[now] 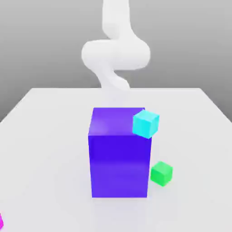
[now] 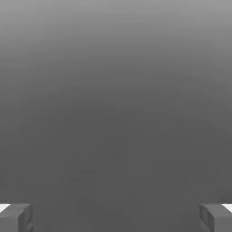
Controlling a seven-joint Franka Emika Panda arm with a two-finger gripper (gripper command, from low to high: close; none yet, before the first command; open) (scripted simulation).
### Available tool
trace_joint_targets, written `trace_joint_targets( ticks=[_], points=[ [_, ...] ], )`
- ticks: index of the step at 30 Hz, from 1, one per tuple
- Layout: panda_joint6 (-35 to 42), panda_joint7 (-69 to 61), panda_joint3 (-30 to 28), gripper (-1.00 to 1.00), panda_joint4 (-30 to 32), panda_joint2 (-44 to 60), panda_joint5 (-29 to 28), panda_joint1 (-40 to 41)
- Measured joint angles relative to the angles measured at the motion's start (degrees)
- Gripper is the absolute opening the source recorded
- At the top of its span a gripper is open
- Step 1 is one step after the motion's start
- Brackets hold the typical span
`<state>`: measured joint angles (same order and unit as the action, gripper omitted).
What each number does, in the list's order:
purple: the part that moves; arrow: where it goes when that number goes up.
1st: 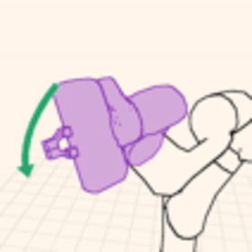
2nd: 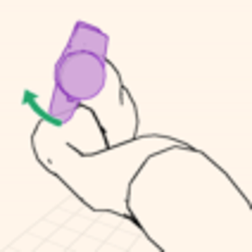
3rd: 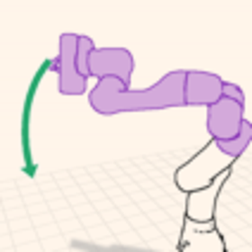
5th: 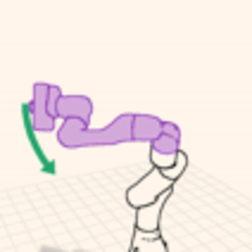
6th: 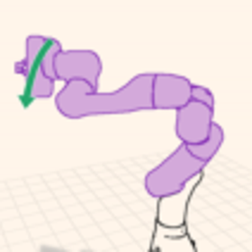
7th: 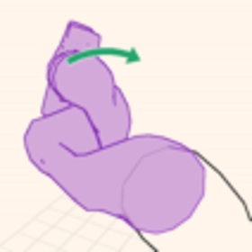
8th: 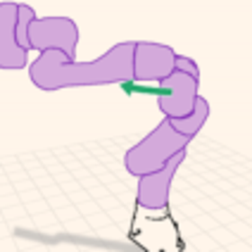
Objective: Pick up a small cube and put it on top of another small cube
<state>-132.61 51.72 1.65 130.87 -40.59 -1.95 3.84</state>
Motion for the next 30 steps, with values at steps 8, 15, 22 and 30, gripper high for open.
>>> trace_joint_targets(
  ticks=[8,15,22,30],
  points=[
    [-2.55,19.41,3.97,0.0,-2.99,17.11,-6.68,11.11],
    [-4.74,35.41,3.47,0.0,-5.55,31.73,-11.59,17.01],
    [-7.67,48.31,1.09,0.0,-7.89,45.73,-11.94,22.22],
    [-11.94,58.01,-1.88,0.0,-10.23,60.55,-4.68,25.97]
  ],
)
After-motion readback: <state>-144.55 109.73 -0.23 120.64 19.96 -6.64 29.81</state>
